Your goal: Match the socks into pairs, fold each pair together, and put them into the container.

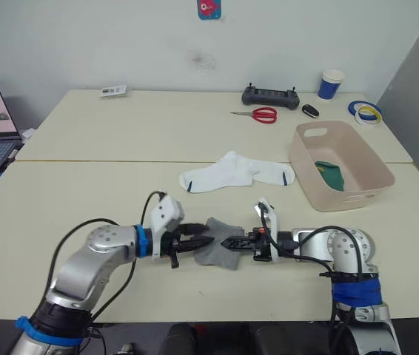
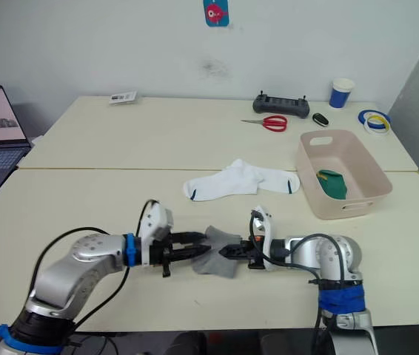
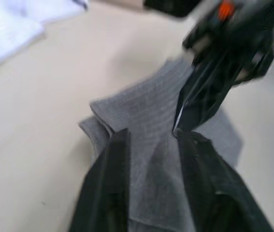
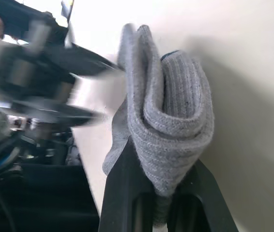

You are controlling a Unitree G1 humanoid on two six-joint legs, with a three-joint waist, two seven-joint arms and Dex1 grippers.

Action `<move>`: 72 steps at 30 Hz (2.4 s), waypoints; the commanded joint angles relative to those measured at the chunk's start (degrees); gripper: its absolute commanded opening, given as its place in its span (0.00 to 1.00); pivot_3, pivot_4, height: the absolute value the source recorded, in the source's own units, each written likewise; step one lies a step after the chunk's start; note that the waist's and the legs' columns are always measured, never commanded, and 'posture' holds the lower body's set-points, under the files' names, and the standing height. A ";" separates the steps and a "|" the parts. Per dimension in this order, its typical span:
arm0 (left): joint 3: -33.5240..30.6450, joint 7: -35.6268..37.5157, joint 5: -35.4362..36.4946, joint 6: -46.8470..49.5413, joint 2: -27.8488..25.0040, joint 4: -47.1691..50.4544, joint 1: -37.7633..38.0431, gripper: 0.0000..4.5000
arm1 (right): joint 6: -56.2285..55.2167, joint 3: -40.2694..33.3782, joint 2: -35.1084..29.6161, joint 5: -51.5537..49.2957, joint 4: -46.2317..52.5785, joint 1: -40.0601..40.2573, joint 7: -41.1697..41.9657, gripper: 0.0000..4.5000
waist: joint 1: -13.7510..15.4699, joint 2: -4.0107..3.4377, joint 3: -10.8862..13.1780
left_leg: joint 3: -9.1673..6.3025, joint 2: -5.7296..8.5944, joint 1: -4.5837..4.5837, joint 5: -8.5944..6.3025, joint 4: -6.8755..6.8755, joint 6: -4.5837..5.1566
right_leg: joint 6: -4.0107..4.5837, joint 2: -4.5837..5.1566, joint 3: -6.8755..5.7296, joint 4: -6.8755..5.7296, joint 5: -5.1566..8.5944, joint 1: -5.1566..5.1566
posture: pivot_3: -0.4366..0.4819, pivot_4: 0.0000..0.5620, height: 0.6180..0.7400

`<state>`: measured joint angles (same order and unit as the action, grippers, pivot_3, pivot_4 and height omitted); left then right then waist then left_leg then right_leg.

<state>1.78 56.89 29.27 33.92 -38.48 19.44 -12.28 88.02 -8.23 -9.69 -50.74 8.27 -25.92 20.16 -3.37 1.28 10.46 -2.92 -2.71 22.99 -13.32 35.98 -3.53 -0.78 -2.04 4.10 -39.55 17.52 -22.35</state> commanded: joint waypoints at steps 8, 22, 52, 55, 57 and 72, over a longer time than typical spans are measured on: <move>-4.08 0.74 8.48 6.49 -5.98 9.56 -8.20 0.99 | -3.28 -6.44 -6.70 -6.55 15.10 -2.86 3.07 0.00 | 0.06 -0.03 0.07 | -0.01 0.00 0.10 -0.01 -0.16 0.01 | -0.02 -0.01 -0.03 0.42 0.00 0.03 | 0.48 0.27 1.00; 3.60 -6.43 1.89 0.10 8.41 -1.97 -29.52 0.99 | -35.27 -6.28 -39.40 17.40 -2.22 -17.93 8.89 0.00 | 0.79 -0.08 0.30 | 0.07 0.10 0.26 -0.08 -0.02 0.13 | -0.18 0.06 -0.01 0.60 -0.10 0.02 | 0.48 0.27 1.00; 7.92 -8.49 -1.79 1.99 13.75 -4.28 -34.68 1.00 | -90.55 22.63 -50.72 60.14 -31.21 -23.34 49.42 1.00 | 1.50 -0.21 0.36 | 0.19 0.12 0.12 -0.10 0.12 0.17 | -0.01 0.18 0.05 0.46 -0.19 0.13 | 0.48 0.27 1.00; 7.81 -7.82 -2.04 1.50 13.15 -4.90 -34.57 1.00 | -89.50 22.24 -51.00 60.04 -32.17 -26.02 52.00 1.00 | 1.51 -0.21 0.36 | 0.19 0.12 0.11 -0.10 0.13 0.17 | -0.01 0.19 0.06 0.46 -0.19 0.14 | 0.48 0.27 1.00; 7.67 -7.44 -2.39 1.01 12.61 -5.56 -34.52 1.00 | -89.19 22.37 -51.71 60.83 -33.39 -28.07 53.42 1.00 | 1.51 -0.21 0.36 | 0.19 0.12 0.11 -0.10 0.14 0.17 | -0.01 0.19 0.06 0.46 -0.19 0.15 | 0.48 0.27 1.00; 2.77 -6.17 -5.72 -1.62 2.16 -6.45 -24.89 1.00 | -68.33 11.71 -46.31 48.39 -22.48 -30.70 53.93 1.00 | 1.35 -0.27 0.36 | 0.16 0.01 0.01 -0.12 0.12 0.22 | 0.05 0.23 0.07 0.34 -0.19 0.16 | 0.48 0.27 1.00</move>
<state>6.55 50.69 24.36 34.07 -35.22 11.39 -37.94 15.49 5.91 -56.70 0.81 -19.02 -57.74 75.79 -2.02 1.01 10.83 -2.77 -2.72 23.00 -13.44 36.12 -3.32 -0.73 -1.81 4.17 -39.27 17.33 -22.19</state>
